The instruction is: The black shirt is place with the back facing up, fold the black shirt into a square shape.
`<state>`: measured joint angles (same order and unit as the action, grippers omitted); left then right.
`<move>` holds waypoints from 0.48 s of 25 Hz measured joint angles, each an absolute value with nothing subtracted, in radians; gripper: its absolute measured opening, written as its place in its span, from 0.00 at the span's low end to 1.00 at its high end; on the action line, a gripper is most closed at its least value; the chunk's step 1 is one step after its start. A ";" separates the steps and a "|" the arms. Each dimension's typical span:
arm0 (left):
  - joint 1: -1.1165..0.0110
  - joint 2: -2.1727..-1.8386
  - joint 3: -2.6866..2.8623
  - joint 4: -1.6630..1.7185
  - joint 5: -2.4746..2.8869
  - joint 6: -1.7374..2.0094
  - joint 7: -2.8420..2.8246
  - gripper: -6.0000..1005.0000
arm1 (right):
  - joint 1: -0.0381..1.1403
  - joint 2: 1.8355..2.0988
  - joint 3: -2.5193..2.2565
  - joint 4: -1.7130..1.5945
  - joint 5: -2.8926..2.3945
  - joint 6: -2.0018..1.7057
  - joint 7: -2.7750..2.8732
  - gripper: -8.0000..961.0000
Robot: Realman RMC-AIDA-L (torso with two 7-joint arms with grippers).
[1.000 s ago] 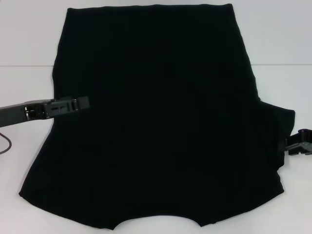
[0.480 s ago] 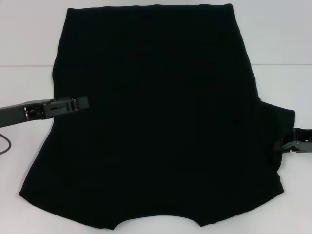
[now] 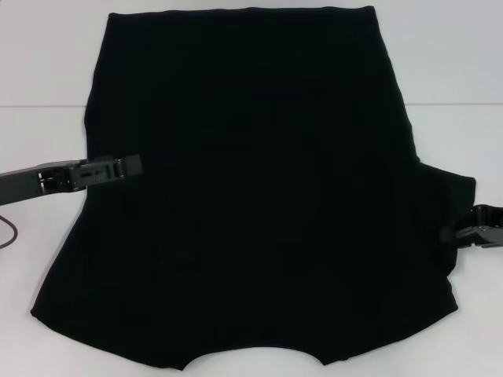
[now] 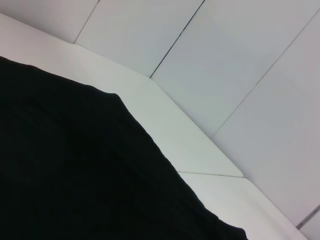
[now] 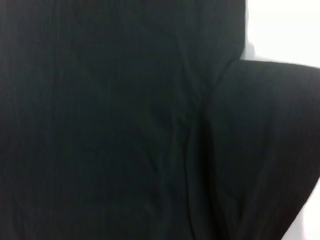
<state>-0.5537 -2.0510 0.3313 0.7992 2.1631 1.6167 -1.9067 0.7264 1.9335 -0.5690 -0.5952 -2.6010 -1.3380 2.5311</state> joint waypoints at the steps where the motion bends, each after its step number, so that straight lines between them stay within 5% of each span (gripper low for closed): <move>1: -0.554 -2.051 0.331 0.799 2.163 1.617 -1.907 0.91 | 0.726 1.933 -0.569 -0.595 -2.599 -1.336 2.531 0.23; 9: -0.554 -2.051 0.331 0.799 2.152 1.613 -1.907 0.91 | 0.734 1.936 -0.580 -0.577 -2.598 -1.307 2.547 0.46; 12: -0.554 -2.051 0.331 0.799 2.152 1.607 -1.907 0.91 | 0.735 1.936 -0.590 -0.571 -2.599 -1.302 2.547 0.46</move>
<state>-0.5538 -2.0509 0.3314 0.7991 2.1521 1.6073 -1.9066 0.7349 1.9358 -0.5896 -0.5707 -2.5994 -1.3021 2.5470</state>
